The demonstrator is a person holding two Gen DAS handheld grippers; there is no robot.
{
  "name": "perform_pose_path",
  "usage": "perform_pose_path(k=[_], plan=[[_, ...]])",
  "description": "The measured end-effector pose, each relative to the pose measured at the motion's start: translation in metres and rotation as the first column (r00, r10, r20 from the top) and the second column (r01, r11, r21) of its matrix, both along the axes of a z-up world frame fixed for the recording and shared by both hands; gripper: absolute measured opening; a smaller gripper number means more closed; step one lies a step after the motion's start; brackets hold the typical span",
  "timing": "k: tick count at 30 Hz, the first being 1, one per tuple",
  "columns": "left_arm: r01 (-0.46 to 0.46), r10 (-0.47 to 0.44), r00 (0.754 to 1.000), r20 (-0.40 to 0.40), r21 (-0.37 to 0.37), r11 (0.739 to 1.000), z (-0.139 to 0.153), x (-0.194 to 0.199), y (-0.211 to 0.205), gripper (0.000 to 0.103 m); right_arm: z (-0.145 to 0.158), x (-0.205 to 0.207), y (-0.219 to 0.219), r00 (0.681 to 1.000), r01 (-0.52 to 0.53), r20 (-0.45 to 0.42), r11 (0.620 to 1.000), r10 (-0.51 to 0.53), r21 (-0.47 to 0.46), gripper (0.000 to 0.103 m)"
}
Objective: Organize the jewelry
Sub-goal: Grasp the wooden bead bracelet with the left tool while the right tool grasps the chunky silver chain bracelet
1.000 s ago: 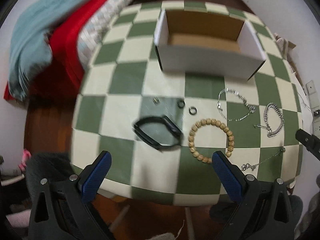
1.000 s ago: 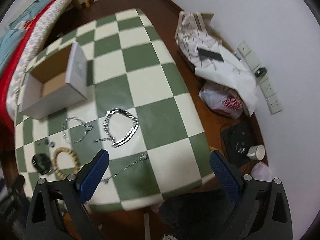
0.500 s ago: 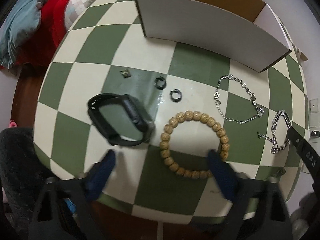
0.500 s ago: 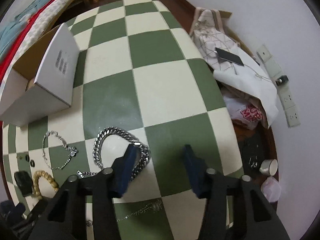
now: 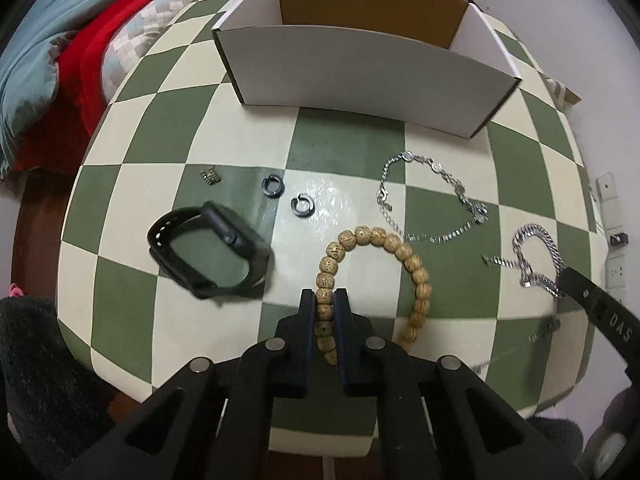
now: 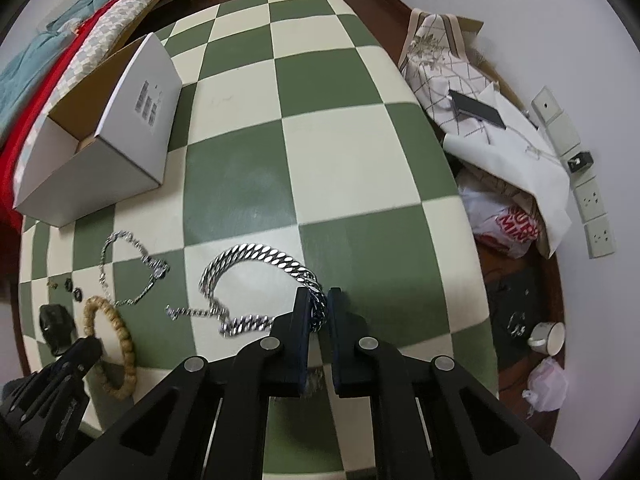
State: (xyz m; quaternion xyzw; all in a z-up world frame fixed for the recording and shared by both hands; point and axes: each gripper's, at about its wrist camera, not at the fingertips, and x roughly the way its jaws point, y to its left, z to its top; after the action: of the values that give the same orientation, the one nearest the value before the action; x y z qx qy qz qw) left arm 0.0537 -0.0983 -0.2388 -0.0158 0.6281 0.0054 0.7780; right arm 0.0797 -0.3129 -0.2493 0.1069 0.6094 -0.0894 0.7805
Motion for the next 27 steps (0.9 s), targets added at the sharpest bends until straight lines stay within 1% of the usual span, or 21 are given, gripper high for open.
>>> perform_pose_path(k=[8, 10, 15, 17, 20, 23, 27], plan=[[0.062, -0.061, 0.996, 0.064, -0.016, 0.998, 0.03, -0.016, 0.014, 0.006, 0.014, -0.013, -0.003, 0.999, 0.021, 0.046, 0.998, -0.024, 0.057, 0.009], [0.059, -0.057, 0.995, 0.076, -0.027, 0.998, 0.045, -0.013, 0.017, 0.006, 0.02, -0.014, -0.001, 0.998, 0.015, 0.06, 0.998, -0.019, 0.064, 0.009], [0.078, -0.075, 0.988, 0.132, -0.022, 0.997, 0.063, 0.001, 0.032, 0.006, 0.038, -0.016, 0.007, 0.996, 0.005, 0.093, 0.996, -0.014, 0.089, 0.009], [0.09, -0.086, 0.985, 0.152, -0.019, 0.996, 0.074, 0.005, 0.026, 0.006, 0.047, -0.016, 0.011, 0.994, -0.002, 0.106, 0.995, -0.009, 0.097, 0.009], [0.11, -0.104, 0.978, 0.181, -0.027, 0.994, 0.09, 0.01, 0.027, 0.006, 0.06, -0.013, 0.016, 0.992, -0.019, 0.127, 0.993, 0.004, 0.115, 0.008], [0.132, -0.119, 0.966, 0.229, -0.043, 0.99, 0.114, 0.015, 0.028, 0.006, 0.076, -0.009, 0.024, 0.988, -0.043, 0.152, 0.991, 0.024, 0.125, 0.008], [0.141, -0.113, 0.952, 0.283, -0.083, 0.986, 0.146, 0.031, 0.033, 0.006, 0.1, -0.003, 0.035, 0.981, -0.076, 0.188, 0.988, 0.05, 0.137, 0.008]])
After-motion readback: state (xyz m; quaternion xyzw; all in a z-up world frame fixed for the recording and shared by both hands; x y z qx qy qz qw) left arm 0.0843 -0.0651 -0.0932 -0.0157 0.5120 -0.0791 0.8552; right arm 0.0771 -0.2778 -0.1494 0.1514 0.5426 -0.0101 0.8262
